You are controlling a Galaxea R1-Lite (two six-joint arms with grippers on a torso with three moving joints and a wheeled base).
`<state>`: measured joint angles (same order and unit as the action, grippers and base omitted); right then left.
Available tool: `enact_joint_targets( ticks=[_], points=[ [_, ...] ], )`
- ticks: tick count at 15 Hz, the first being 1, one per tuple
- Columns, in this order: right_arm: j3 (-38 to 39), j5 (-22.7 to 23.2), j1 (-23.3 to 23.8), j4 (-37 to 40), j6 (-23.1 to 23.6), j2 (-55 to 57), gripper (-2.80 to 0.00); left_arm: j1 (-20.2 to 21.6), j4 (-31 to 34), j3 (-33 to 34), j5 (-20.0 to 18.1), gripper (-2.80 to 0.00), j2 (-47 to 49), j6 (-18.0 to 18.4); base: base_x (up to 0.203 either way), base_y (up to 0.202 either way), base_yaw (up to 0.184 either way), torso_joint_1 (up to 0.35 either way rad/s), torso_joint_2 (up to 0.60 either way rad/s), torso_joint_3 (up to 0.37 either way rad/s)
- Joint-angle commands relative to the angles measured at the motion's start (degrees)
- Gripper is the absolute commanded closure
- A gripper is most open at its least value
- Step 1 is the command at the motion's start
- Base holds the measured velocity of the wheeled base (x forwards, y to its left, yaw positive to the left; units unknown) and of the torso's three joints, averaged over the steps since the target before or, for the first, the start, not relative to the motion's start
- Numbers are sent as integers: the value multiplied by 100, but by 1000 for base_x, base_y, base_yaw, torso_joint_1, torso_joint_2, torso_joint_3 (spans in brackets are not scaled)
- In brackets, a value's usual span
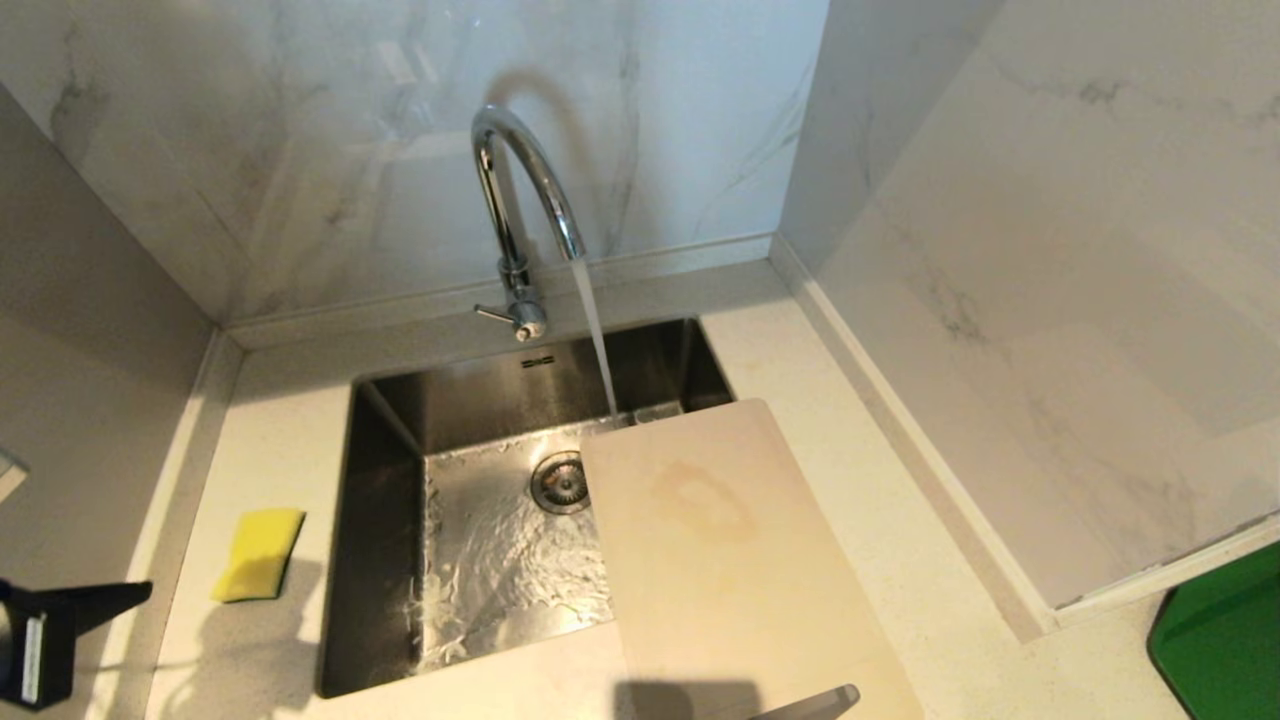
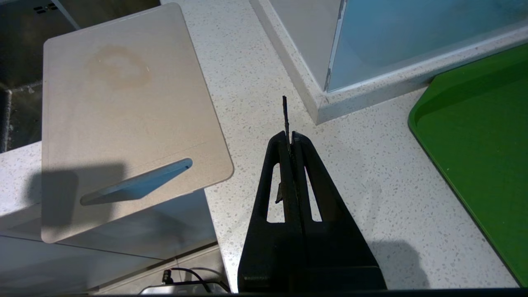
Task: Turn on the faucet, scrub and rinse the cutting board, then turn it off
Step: Pick up the cleaning cloth
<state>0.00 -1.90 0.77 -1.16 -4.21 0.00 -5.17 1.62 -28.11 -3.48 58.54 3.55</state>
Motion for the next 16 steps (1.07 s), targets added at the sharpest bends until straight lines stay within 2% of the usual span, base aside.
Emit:
enact_joint_targets(
  ticks=[1,5,8,11,16],
  points=[
    [0,-3,5,-4,-1,-9,0,45,-97,899,-39,0,-1199,4,0,0,0,0,0,0],
    [0,-3,2,2,-1,-9,0,248,-167,1646,-73,0,-1781,202,0,0,0,0,0,0],
    [0,-3,2,-7,-1,-9,0,358,-168,1941,-230,0,-2119,234,0,0,0,0,0,0],
    [0,-3,2,-7,-1,-9,0,358,-166,2150,-259,0,-2524,352,0,0,0,0,0,0],
    [0,-3,2,1,-1,-9,0,358,-170,2503,-259,0,-2988,350,0,0,0,0,0,0]
  ],
)
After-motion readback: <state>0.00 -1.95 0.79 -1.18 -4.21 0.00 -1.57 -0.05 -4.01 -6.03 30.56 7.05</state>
